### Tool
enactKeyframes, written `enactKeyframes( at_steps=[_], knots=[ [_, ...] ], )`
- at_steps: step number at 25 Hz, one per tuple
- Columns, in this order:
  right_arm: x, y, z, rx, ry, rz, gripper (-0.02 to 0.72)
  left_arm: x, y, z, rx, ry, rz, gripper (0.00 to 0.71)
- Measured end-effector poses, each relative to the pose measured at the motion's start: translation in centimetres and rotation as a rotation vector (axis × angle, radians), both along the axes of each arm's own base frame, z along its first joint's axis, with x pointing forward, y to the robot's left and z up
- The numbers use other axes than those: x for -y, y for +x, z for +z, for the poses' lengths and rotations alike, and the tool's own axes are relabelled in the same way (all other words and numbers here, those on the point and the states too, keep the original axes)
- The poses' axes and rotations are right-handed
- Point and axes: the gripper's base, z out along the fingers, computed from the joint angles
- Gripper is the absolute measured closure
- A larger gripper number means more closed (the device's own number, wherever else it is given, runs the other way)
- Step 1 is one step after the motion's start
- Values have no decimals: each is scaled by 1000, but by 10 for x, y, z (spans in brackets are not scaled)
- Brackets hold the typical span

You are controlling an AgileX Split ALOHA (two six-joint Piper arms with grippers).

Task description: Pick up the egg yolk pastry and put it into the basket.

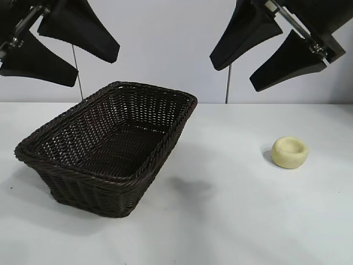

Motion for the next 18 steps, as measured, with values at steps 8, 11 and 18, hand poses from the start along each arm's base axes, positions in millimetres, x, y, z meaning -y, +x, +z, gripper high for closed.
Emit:
enactKeyframes(
  at_steps=[8,11,18],
  knots=[
    [0,0,0,0,0,0,163,0,1,0,3,-4,7,149],
    [0,0,0,0,0,0,163,1,1,1,-19,-31,27,149],
    [0,0,0,0,0,0,163,0,-3,-2,-322,-151,259,149]
  ],
)
